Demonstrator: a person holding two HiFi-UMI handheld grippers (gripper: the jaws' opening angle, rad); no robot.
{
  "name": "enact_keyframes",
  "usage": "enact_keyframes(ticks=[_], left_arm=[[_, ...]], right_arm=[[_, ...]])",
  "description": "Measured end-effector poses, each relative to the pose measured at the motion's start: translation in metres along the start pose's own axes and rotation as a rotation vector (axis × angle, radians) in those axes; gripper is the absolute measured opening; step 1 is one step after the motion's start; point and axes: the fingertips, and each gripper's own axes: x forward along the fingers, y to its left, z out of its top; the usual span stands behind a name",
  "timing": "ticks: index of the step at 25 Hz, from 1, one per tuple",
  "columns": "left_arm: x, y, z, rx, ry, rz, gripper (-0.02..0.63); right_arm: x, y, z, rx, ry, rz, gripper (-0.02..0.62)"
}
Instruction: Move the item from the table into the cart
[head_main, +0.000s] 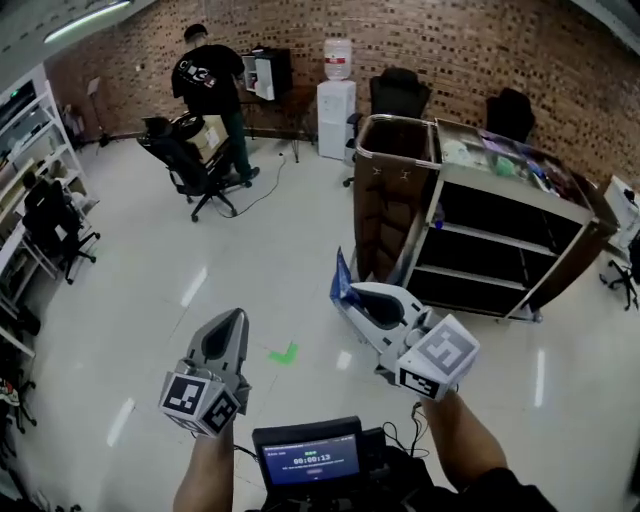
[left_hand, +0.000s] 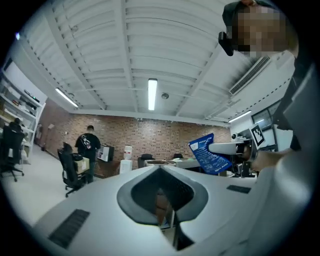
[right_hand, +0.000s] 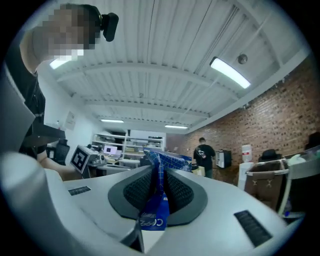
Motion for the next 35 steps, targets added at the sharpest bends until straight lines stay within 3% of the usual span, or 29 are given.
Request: enact_keyframes(ticks=[4, 9, 14, 17, 26, 30, 35], left_arm=[[0.114, -0.049, -0.012, -0.029, 0.020, -0.198, 0.005], [0.274, -0.159, -0.023, -0.013, 0.003, -0.404, 0.005], [0.409, -0.287, -0.015, 0.020, -0.008, -0.574, 0.005], [0.482, -0.337, -0.008, 0.023, -0.013, -0.648, 0.005], [0.722, -0.406, 0.013, 0.009, -0.010, -0.823, 0.005], [0.799, -0.424, 0.008, 0.015, -0.011, -0.921, 0.005], [0.891, -0.472, 0.011, -0.013, -0.005, -0.977, 0.005]], right_arm=[[-0.062, -0.099, 0.004, -0.003, 0.023, -0.223, 0.040], [-0.182, -0.239, 0.009, -0.044, -0.003, -0.448, 0.040], [-0.297, -0.360, 0.024, -0.074, -0.015, -0.587, 0.040], [-0.343, -0.425, 0.032, -0.081, -0.013, -0.656, 0.040], [-0.391, -0.641, 0.059, -0.087, -0.008, -0.845, 0.040], [-0.399, -0.711, 0.061, -0.109, -0.005, -0.918, 0.040], [-0.434, -0.806, 0.066, -0.122, 0.014, -0.978, 0.040]])
